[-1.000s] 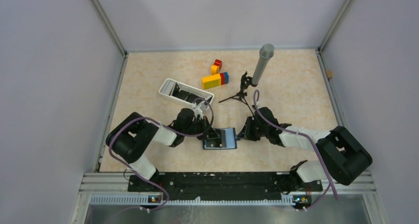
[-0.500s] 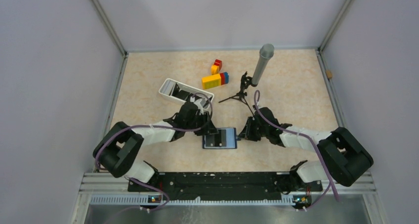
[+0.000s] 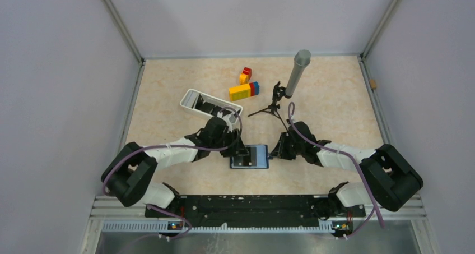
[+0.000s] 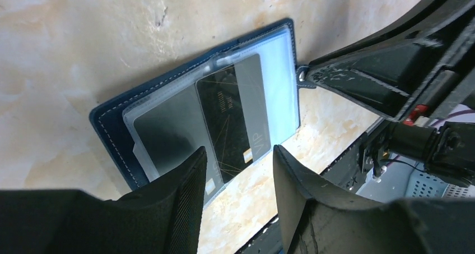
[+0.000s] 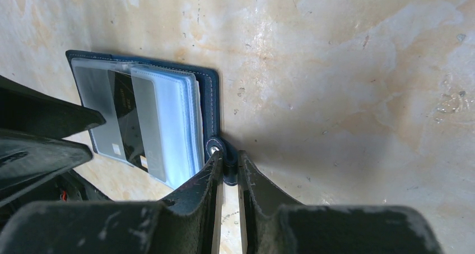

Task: Put the credit cards into the card holder
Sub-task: Insert the credit card into the card holder.

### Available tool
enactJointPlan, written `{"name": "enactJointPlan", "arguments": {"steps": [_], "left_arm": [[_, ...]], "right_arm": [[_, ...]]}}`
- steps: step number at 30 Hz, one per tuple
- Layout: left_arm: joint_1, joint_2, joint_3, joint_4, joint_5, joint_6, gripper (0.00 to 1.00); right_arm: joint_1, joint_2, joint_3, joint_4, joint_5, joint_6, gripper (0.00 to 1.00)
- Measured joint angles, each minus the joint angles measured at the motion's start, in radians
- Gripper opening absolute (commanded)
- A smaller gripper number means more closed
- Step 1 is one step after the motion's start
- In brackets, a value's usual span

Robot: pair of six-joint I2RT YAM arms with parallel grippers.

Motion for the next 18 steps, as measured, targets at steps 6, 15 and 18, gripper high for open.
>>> {"name": "enactJointPlan", "arguments": {"steps": [6,15,18], "left_arm": [[-0.011,0.072,0.006,-0.005,0.021,-0.024,0.49],[-0.032,0.140,0.041,0.042,0.056,-0.049,0.49],[-0.042,0.160,0.061,0.046,0.059,-0.055,0.49]], "right_arm": [[0.000,0.000,0.000,0.000,0.000,0.000,0.13],[0.000,0.000,0.000,0.000,0.000,0.000,0.13],[0.000,0.000,0.000,0.000,0.000,0.000,0.13]]}}
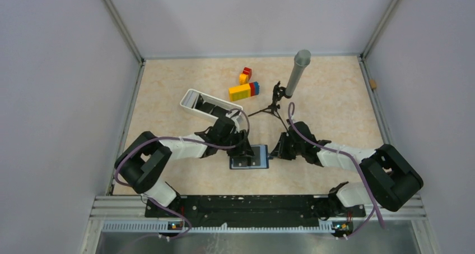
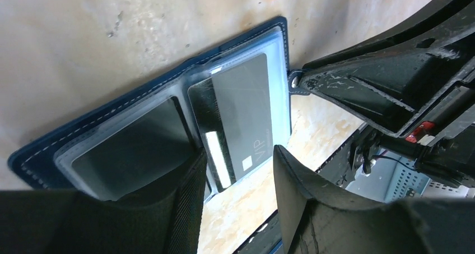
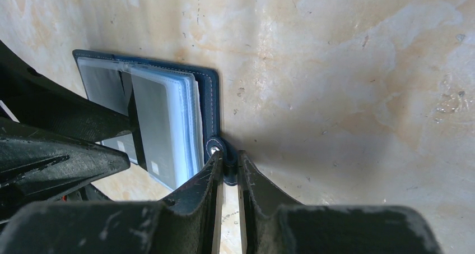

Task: Put the credit cards into the card holder
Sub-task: Insert the credit card into the card holder.

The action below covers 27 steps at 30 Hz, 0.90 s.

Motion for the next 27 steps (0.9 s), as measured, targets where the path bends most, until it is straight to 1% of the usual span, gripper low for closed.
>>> {"name": "enactJointPlan", "arguments": {"steps": [11,13,15,17,18,21,22,23,25,27], "left_arm": [[-0.054,0.012,0.084,-0.002,-0.017,-0.012,0.51],[-0.058,0.016,0.092,-0.001,-0.016,-0.012,0.54],[-0.058,0.016,0.093,-0.007,-0.024,-0.008,0.60],[-0.057,0.013,0.093,-0.021,-0.041,0.000,0.67],[-0.054,0.008,0.093,-0.034,-0.048,0.005,0.71],[-0.032,-0.046,0.093,-0.090,-0.072,0.035,0.84],[-0.019,-0.076,0.093,-0.111,-0.082,0.044,0.90],[-0.006,-0.109,0.093,-0.133,-0.097,0.054,0.93],[0.025,-0.177,0.093,-0.171,-0.126,0.073,0.98],[0.063,-0.244,0.090,-0.203,-0.154,0.090,0.99]], "right_arm": [[0.000,0.001,0.000,0.002,-0.001,0.000,0.13],[0.000,0.001,0.000,0.002,0.000,0.000,0.13],[0.000,0.001,0.000,0.000,0.001,0.000,0.15],[0.000,0.001,0.006,-0.010,0.007,0.000,0.20],[0.000,0.001,0.010,-0.014,0.012,0.000,0.25],[0.000,-0.002,0.033,-0.050,0.029,-0.006,0.44],[0.000,-0.006,0.043,-0.063,0.039,-0.011,0.49],[0.000,-0.013,0.052,-0.082,0.047,-0.020,0.53],[0.000,-0.031,0.068,-0.115,0.063,-0.037,0.57],[0.000,-0.061,0.084,-0.153,0.076,-0.061,0.58]]}}
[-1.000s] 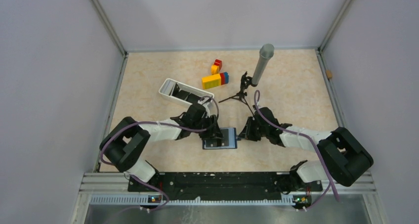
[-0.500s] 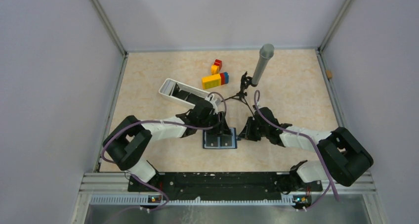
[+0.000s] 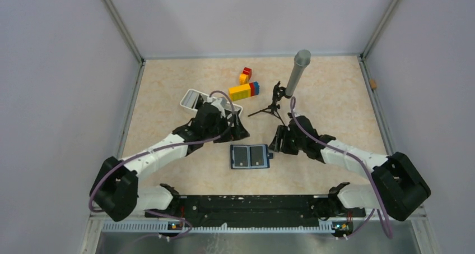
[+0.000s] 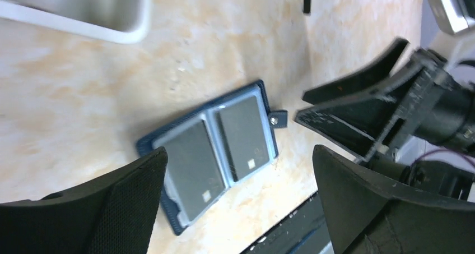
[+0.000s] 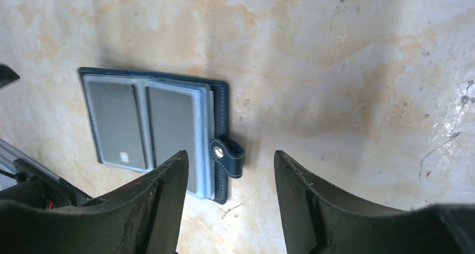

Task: Put the credit cards into the card holder
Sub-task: Insert the credit card into the card holder, then turn over the card holder at the center of the board.

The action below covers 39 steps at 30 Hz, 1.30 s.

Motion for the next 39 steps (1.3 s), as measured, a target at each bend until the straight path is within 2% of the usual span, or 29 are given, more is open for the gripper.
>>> {"name": "enactJointPlan", "arguments": {"steps": [5,10,15,21,26,30,33,39], "left_arm": [[0.137,-0.116,-0.056,-0.053,-0.014,0.039,0.99],[0.228,-0.124,-0.157,-0.091,0.024,0.056,0.96],[0.228,-0.112,-0.208,-0.092,0.088,0.055,0.87],[0.229,-0.072,-0.262,-0.016,0.142,0.027,0.75],[0.228,-0.032,-0.284,0.091,0.204,-0.009,0.70],[0.228,-0.002,-0.302,0.162,0.245,-0.032,0.62],[0.227,0.020,-0.303,0.185,0.262,-0.035,0.55],[0.217,0.042,-0.304,0.198,0.268,-0.035,0.48]], "right_arm": [[0.000,-0.095,0.034,-0.045,-0.003,-0.056,0.58],[0.000,-0.149,0.038,-0.035,-0.056,-0.072,0.52],[0.008,-0.135,0.014,0.051,-0.150,-0.050,0.47],[0.047,-0.047,-0.003,0.128,-0.203,-0.015,0.39],[0.054,-0.015,-0.037,0.172,-0.201,0.021,0.38],[0.055,0.021,-0.055,0.187,-0.203,0.037,0.38],[0.055,0.052,-0.055,0.204,-0.203,0.047,0.37],[0.055,0.080,-0.055,0.235,-0.206,0.055,0.36]]}}
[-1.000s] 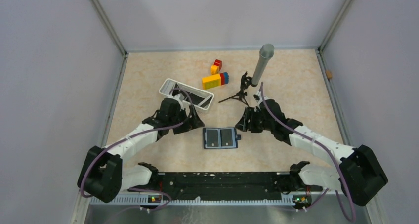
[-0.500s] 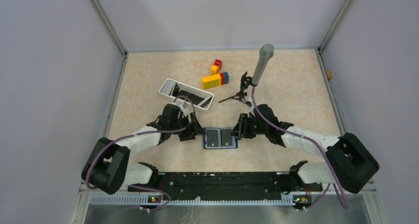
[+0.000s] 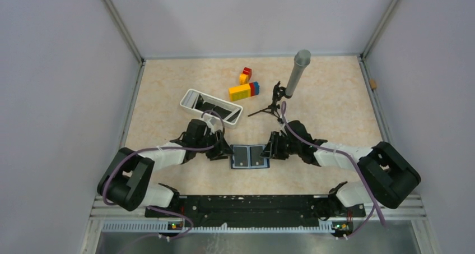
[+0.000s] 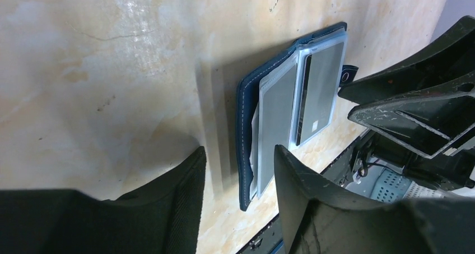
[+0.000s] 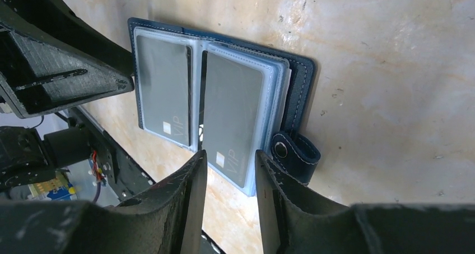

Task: Put the credit cards into the card holder
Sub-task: Turn over the card holder at the center of the board.

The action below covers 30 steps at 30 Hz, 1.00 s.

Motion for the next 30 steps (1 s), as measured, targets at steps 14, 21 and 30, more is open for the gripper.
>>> {"name": "enactJointPlan", "arguments": {"steps": [14,21,30], "left_arm": [[-0.036,0.066,0.007,0.031,0.001,0.004,0.13],[-0.040,0.084,0.016,0.039,0.005,0.004,0.04],[-0.042,0.093,0.021,0.045,0.008,0.004,0.00]], "right_arm": [[0.000,0.054,-0.002,0.050,-0.019,0.015,0.34],[0.000,0.069,-0.005,0.097,-0.050,0.026,0.34],[0.006,0.104,-0.006,0.156,-0.084,0.044,0.33]]}}
